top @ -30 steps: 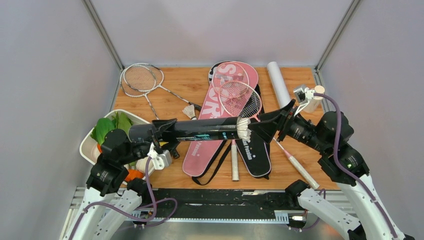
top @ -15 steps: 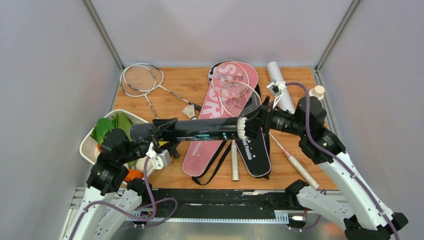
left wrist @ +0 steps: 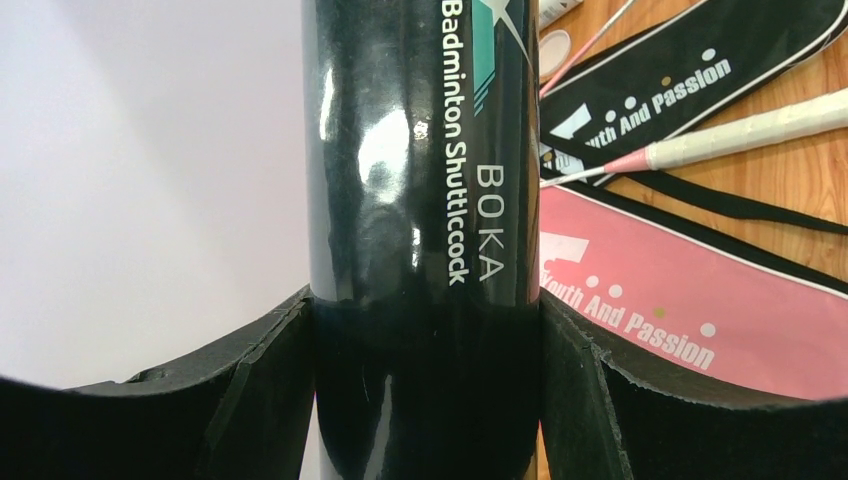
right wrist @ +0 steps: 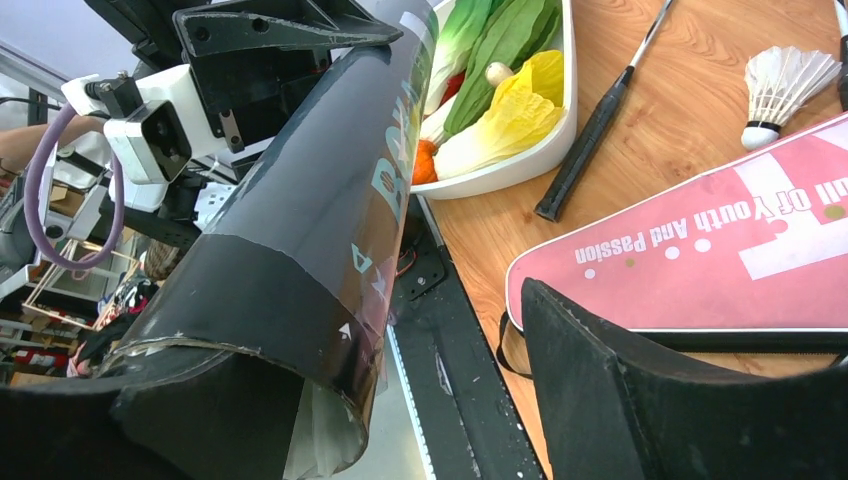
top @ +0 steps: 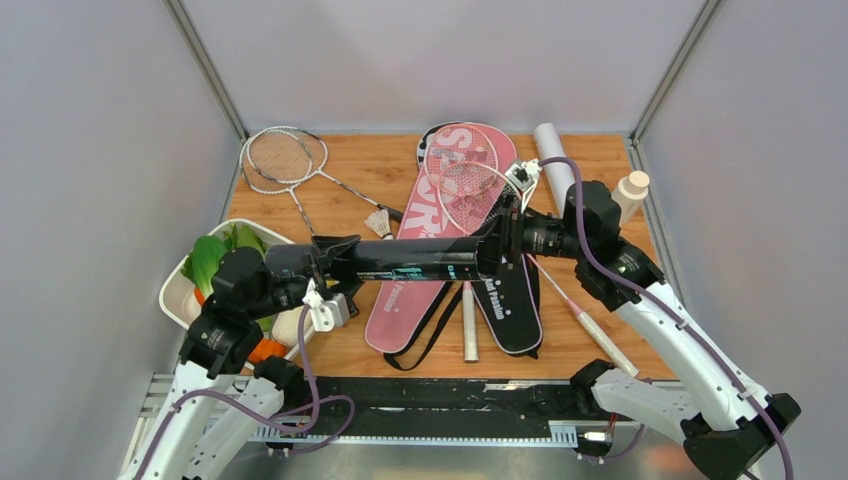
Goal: Pack up the badminton gear
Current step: Place the shuttlecock at the shuttle tube, then pick up the shuttlecock at the center of the board.
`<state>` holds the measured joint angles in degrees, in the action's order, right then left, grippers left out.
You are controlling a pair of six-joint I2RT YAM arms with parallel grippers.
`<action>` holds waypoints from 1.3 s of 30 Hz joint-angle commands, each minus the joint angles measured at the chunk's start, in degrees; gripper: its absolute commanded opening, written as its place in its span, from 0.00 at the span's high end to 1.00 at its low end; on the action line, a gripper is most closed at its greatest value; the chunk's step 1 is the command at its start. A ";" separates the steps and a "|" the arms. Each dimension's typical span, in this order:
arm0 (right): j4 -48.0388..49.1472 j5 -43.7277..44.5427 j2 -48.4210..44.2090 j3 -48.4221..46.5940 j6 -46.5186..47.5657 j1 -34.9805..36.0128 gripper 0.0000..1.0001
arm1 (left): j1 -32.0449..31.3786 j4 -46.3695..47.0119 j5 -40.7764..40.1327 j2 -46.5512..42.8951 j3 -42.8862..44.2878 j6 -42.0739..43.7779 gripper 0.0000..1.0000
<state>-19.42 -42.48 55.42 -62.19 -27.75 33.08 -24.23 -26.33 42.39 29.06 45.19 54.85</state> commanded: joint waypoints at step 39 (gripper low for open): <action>15.33 24.54 28.68 -10.58 9.37 1.58 0.26 | -0.27 16.66 -43.08 -11.97 -0.88 -24.50 0.91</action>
<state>-6.61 -12.27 72.95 -66.52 -24.16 34.11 -24.38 -16.03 2.35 19.86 43.79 35.75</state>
